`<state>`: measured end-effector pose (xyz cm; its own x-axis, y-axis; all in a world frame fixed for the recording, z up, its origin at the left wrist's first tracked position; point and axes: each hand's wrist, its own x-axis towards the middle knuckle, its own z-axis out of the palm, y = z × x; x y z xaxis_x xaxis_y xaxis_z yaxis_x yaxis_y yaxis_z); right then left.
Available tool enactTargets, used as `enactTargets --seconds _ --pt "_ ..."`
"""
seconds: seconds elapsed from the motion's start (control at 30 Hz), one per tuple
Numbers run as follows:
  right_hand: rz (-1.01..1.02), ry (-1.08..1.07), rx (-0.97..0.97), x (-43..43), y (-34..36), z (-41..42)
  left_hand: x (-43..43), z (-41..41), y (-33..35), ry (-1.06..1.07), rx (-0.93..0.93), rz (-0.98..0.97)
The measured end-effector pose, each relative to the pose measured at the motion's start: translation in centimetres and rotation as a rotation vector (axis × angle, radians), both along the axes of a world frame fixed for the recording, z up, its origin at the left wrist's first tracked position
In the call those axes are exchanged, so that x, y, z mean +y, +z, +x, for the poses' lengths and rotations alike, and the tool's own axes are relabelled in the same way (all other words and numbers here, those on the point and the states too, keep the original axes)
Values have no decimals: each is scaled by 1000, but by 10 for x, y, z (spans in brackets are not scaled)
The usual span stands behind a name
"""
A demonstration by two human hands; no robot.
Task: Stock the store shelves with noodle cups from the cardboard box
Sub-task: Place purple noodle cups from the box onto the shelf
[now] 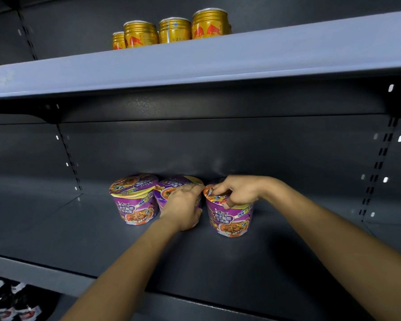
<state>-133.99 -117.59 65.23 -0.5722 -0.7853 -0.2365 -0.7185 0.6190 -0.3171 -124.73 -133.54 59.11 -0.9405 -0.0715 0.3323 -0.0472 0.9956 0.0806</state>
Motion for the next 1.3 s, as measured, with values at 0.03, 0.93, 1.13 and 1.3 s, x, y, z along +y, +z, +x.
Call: enactTargets --seconds 0.03,0.93,1.13,1.3 --pt "7 14 -3 1 0 -1 0 0 0 -3 2 4" --pt "-203 -71 -123 21 -15 -10 0 2 1 -2 0 -9" --pt "-244 -88 -149 22 -20 -10 1 3 1 -4 5 -8" --pt "-255 -115 -90 21 -21 -5 1 3 1 3 3 -4"
